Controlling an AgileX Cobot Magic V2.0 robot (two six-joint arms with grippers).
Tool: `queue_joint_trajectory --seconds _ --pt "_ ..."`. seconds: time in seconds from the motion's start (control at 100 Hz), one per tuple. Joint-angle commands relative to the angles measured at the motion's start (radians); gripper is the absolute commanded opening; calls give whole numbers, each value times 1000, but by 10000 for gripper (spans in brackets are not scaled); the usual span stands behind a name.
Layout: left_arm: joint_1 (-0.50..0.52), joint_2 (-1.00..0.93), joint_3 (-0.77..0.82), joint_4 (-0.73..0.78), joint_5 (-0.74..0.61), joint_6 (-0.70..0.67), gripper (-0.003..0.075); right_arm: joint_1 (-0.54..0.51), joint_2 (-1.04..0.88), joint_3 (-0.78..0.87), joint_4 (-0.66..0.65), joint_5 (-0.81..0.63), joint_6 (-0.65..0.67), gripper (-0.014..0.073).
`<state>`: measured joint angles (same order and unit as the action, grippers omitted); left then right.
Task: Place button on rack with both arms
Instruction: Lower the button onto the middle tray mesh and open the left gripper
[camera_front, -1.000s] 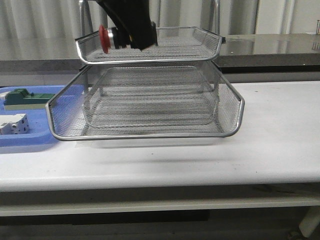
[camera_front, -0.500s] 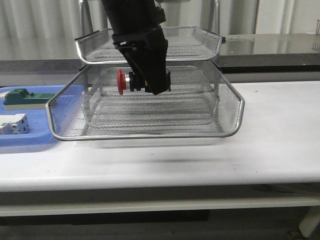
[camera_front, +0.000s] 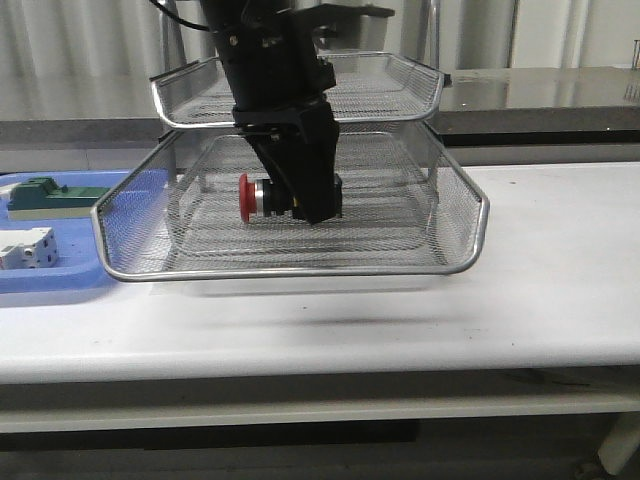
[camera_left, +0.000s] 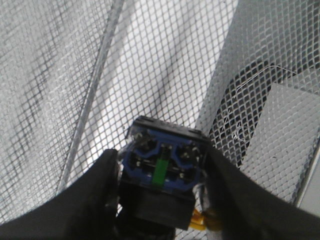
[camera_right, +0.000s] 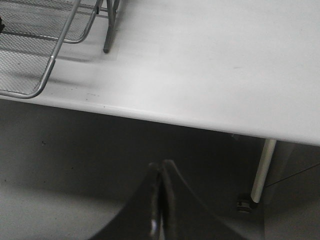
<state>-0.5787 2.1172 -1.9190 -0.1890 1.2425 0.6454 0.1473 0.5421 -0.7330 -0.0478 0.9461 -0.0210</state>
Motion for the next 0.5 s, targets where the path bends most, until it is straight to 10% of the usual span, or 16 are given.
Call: queue_joint_trajectory --seconds 0.0,0.29,0.49 --pt "-8 -62 -30 -31 32 -8 84 0 2 -31 -3 -64 -3 -68" --pt "-8 -62 -30 -33 32 -8 475 0 2 -31 -3 -64 -3 -68" --pt "-8 -62 -30 -33 32 -12 524 0 2 -31 -3 -64 -3 -68"
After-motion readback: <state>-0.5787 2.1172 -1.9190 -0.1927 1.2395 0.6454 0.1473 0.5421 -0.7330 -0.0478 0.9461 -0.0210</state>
